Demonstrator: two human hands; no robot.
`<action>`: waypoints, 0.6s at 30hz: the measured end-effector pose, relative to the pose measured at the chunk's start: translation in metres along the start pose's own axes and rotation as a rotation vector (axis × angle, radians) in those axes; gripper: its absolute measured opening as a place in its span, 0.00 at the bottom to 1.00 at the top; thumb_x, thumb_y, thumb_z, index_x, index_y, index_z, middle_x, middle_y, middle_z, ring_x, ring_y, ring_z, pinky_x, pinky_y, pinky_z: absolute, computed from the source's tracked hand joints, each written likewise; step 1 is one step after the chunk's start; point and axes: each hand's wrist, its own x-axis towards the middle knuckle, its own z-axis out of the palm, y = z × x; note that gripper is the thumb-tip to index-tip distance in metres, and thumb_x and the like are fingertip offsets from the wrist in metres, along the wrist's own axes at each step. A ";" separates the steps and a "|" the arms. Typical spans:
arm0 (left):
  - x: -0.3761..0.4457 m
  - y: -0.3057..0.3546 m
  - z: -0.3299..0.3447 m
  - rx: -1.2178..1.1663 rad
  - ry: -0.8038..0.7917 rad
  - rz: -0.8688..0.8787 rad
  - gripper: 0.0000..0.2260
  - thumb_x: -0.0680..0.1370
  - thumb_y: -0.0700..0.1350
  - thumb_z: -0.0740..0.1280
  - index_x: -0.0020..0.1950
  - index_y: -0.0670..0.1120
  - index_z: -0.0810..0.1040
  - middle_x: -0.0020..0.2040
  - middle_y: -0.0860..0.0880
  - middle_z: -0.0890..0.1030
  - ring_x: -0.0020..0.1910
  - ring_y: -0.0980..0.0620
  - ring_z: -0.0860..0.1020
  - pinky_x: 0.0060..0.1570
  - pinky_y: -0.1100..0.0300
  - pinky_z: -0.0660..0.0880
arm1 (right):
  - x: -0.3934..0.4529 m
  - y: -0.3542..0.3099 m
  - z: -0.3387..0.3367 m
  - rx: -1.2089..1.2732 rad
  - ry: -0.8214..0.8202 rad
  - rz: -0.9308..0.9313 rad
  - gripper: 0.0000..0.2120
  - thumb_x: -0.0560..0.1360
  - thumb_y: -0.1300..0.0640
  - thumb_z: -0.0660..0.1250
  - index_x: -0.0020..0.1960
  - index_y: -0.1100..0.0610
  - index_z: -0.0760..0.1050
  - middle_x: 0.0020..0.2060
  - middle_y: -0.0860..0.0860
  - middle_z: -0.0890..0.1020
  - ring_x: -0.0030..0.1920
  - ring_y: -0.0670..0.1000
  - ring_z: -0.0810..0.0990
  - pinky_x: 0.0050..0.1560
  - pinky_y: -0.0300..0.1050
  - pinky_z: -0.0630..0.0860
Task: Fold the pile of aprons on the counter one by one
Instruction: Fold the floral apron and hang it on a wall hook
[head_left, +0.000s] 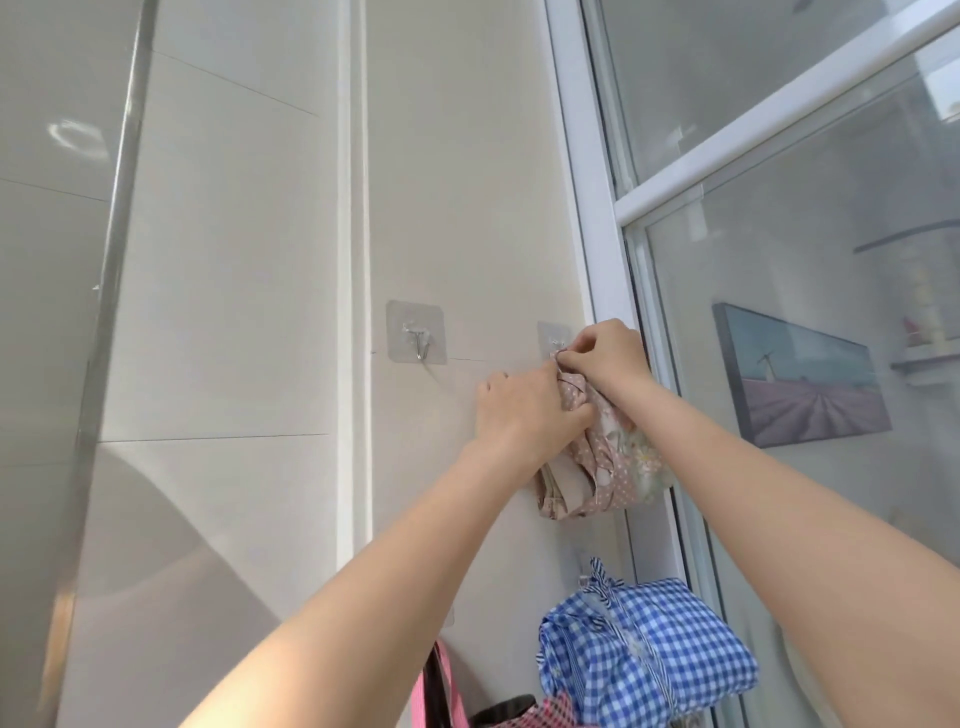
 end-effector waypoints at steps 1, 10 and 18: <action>0.000 0.000 -0.004 -0.004 -0.002 0.010 0.18 0.75 0.57 0.63 0.58 0.48 0.73 0.51 0.45 0.80 0.55 0.41 0.75 0.51 0.54 0.65 | -0.001 0.002 0.001 0.018 -0.025 0.022 0.06 0.72 0.59 0.71 0.44 0.62 0.80 0.40 0.52 0.79 0.45 0.50 0.75 0.46 0.41 0.70; -0.029 0.009 0.004 0.061 -0.008 0.158 0.21 0.74 0.55 0.65 0.62 0.46 0.70 0.51 0.45 0.77 0.52 0.44 0.74 0.45 0.57 0.65 | -0.014 0.009 0.002 0.026 -0.078 0.082 0.04 0.73 0.62 0.68 0.41 0.60 0.81 0.36 0.52 0.79 0.40 0.50 0.76 0.38 0.38 0.68; -0.049 0.015 0.016 0.297 0.013 0.269 0.22 0.75 0.58 0.64 0.62 0.46 0.68 0.56 0.45 0.74 0.55 0.44 0.69 0.53 0.53 0.62 | -0.015 0.007 -0.002 -0.057 -0.183 0.194 0.05 0.70 0.67 0.67 0.43 0.63 0.82 0.30 0.51 0.78 0.34 0.50 0.77 0.32 0.36 0.73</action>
